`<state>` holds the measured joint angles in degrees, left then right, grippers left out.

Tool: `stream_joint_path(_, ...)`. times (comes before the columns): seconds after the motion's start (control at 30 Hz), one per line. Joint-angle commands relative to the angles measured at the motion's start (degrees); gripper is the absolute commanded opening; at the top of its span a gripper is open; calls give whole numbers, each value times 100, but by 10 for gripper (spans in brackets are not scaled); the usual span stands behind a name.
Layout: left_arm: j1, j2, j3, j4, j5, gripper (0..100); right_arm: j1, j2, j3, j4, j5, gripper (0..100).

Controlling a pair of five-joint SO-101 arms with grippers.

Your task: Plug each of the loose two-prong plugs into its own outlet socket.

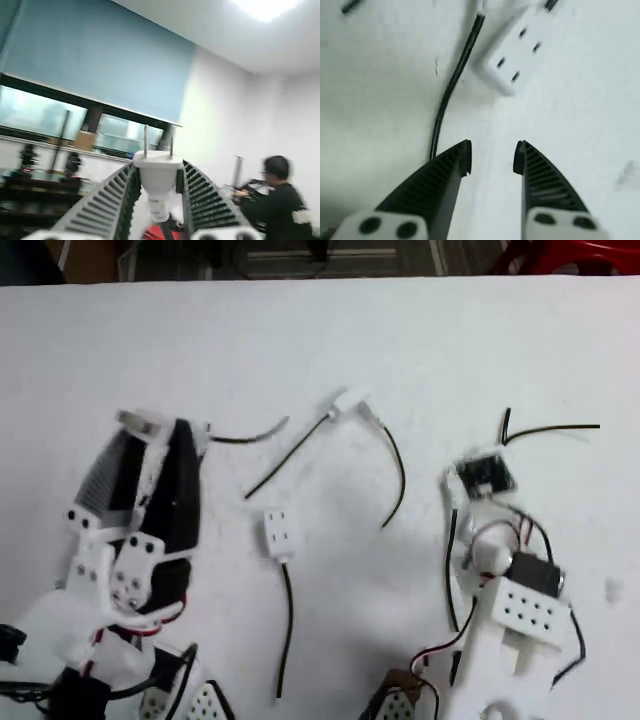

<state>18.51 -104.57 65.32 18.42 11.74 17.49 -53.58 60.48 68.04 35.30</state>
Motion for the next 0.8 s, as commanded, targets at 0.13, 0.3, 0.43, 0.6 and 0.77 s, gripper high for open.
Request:
stream_joint_path(0.13, 971, 4, 431, -9, 9, 22, -1578, -92, -3033, 1112, -782, 152)
stream_joint_path(0.3, 998, 4, 721, -26, 35, 22, -2396, -92, -5108, 1332, -782, 152)
stream_joint_path(0.43, 1007, 4, 747, -26, 35, 22, -3398, -75, -6295, 1508, -774, 151)
stream_joint_path(0.6, 1490, 4, 879, -26, 0, 22, -5024, -40, -7086, 1736, -756, 122)
stream_joint_path(0.77, 1736, 4, 932, -26, -9, 22, -6721, -40, -7270, 1499, -730, 25)
